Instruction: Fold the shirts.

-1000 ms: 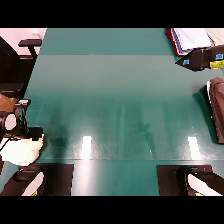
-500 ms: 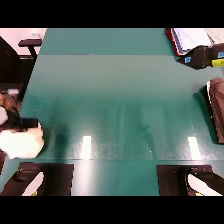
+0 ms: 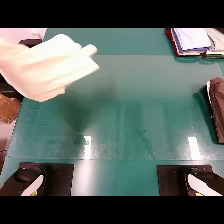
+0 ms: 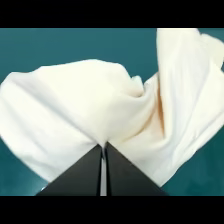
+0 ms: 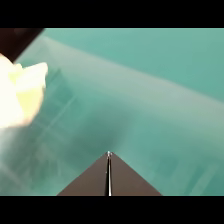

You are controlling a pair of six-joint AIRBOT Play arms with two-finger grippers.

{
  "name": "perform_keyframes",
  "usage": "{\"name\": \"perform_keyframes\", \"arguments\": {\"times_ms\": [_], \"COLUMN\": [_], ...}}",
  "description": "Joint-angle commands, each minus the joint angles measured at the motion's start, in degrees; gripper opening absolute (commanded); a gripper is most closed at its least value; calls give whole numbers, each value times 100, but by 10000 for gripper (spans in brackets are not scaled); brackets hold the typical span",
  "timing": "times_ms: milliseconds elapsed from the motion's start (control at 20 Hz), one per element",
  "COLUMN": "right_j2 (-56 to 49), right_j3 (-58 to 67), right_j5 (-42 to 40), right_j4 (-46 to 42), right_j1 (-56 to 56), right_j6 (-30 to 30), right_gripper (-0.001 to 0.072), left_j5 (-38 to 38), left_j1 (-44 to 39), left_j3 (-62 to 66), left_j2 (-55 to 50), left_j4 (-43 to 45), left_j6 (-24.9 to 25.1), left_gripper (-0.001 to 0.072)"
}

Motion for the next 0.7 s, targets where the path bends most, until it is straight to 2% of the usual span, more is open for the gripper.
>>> {"name": "perform_keyframes", "arguments": {"times_ms": [0, 350, 450, 500, 550, 600, 650], "right_j2": [-2, 0, 0, 0, 0, 0, 0], "right_j3": [275, 275, 275, 275, 278, 275, 275], "right_j5": [-50, 83, 90, 92, 94, 96, 114], "right_j4": [-15, -2, -2, -2, -4, -2, 0], "right_j1": [-28, -560, -717, -787, -859, -916, -970], "right_j6": [2, 24, 24, 24, 24, 24, 26], "right_gripper": [17, 17, 17, 17, 17, 17, 17], "left_j5": [323, 326, 662, 946, 1270, 1554, 1746], "left_j1": [-857, -3335, -3875, -4024, -4087, -4068, -3976], "left_j3": [385, 385, 385, 385, 385, 387, 393], "left_j2": [-317, -2712, -3449, -3727, -3939, -4048, -4076], "left_j4": [-164, -173, -323, -501, -732, -914, -911], "left_j6": [-50, -33, -2, 166, 382, 415, 415], "left_gripper": [17, 20, 22, 39, 343, 614, 619]}}
